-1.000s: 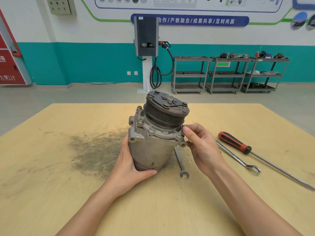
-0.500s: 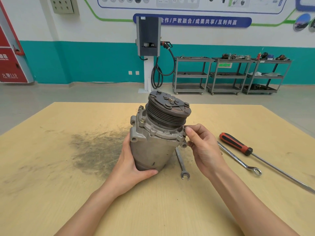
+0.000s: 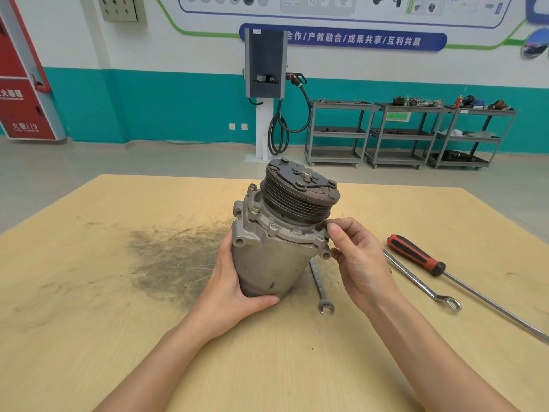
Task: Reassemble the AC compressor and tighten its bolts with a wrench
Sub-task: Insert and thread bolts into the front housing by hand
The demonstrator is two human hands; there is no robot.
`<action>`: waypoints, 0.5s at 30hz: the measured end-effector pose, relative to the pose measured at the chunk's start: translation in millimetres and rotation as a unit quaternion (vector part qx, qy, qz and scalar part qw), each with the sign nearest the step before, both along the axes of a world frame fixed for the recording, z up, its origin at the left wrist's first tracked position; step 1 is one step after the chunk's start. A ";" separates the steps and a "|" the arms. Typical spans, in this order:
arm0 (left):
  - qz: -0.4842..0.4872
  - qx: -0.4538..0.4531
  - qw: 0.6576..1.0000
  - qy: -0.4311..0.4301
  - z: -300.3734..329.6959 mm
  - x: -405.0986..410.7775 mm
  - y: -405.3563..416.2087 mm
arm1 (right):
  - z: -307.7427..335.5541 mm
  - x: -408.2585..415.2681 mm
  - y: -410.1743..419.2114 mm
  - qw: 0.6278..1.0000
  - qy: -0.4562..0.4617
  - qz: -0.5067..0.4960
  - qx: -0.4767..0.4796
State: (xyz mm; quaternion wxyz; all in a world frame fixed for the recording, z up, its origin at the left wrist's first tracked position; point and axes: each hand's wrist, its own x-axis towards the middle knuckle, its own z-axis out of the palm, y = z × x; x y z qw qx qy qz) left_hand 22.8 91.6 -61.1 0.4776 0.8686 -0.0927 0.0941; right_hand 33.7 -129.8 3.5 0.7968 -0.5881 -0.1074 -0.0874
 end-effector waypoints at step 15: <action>0.001 -0.005 1.000 0.007 1.4 -1.7 0.1 | 2.9 -2.2 4.8 0.999 0.001 -0.043 -0.002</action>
